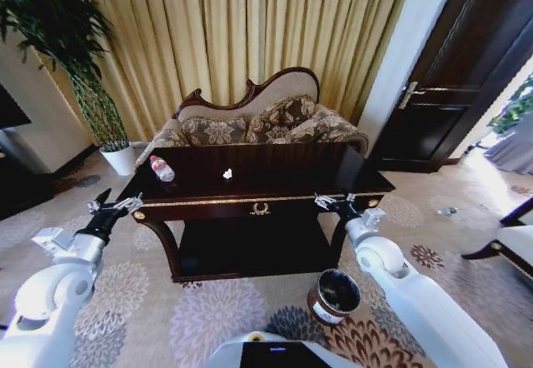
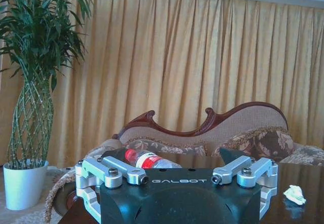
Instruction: Move to the front of the table and place the trash on the table into the trash bin.
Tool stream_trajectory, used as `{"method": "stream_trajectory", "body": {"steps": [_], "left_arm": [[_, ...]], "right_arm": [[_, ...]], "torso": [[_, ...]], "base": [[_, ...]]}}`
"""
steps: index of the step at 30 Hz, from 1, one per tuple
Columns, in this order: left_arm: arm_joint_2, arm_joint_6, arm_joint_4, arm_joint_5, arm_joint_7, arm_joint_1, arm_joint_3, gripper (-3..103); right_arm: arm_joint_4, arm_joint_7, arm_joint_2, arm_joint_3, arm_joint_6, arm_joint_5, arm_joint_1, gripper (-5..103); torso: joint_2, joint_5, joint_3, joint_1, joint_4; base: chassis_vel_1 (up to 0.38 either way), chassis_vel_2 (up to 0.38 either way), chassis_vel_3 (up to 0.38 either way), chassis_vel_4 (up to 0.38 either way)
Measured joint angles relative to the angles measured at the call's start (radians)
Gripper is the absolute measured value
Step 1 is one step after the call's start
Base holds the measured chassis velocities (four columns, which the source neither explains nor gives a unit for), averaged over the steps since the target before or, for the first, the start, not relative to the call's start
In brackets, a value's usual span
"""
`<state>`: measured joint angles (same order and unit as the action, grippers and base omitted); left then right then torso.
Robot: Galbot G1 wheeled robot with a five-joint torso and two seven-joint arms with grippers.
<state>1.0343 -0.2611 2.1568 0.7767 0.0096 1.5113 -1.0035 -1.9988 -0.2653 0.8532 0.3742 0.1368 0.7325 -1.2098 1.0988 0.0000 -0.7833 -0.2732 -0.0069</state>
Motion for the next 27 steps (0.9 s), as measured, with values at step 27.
{"method": "stream_trajectory", "body": {"steps": [27], "left_arm": [[0.011, 0.008, -0.003, -0.005, 0.002, 0.005, 0.001, 100]], "right_arm": [[-0.042, -0.001, 0.002, -0.039, 0.001, 0.082, 0.011, 100]], "torso": [[0.0, 0.0, 0.0, 0.0, -0.0001]], "base": [[-0.09, 0.088, 0.091, -0.09]]}}
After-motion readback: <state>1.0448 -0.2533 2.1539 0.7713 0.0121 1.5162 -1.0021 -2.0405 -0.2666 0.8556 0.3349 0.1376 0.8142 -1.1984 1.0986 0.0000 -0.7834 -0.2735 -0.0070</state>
